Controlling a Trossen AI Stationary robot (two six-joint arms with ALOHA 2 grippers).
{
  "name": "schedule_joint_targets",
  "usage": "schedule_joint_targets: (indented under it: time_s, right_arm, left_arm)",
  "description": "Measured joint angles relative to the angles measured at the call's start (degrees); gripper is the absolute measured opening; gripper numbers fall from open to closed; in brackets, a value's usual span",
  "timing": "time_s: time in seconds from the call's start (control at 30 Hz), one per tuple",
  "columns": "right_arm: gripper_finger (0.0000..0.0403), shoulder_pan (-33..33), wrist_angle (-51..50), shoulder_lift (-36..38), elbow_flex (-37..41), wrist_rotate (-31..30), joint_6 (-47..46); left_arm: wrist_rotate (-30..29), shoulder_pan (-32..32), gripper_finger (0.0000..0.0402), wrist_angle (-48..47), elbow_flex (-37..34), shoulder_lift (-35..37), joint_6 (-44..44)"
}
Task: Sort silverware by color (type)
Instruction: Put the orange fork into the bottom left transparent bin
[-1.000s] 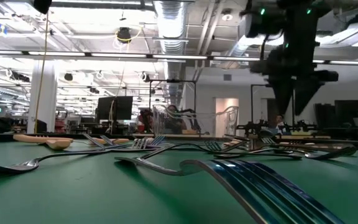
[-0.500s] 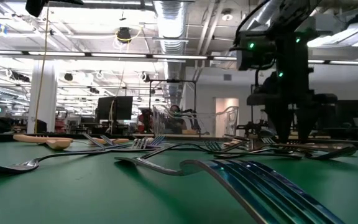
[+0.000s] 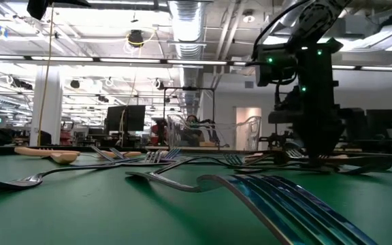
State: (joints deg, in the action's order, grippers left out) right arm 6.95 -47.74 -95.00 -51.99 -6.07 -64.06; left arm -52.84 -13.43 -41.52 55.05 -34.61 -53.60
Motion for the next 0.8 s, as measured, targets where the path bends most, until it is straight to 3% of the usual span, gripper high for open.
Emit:
schedule_joint_targets:
  time_s: [0.2,0.43,0.8]
  right_arm:
    - [0.0045,0.71,-0.01,0.33,0.00,0.08,1.03]
    - [0.0059,0.60,-0.54,3.64,0.11,1.93,1.12]
    - [0.0060,1.54,-1.85,18.52,0.07,1.52,-0.46]
  left_arm:
    - [-0.08,0.00,0.0128,-0.07,0.00,0.00,0.00]
    - [-0.09,0.00,0.0128,-0.10,0.00,0.00,0.00]
    - [-0.11,0.00,0.0128,-0.17,0.00,0.00,-0.02]
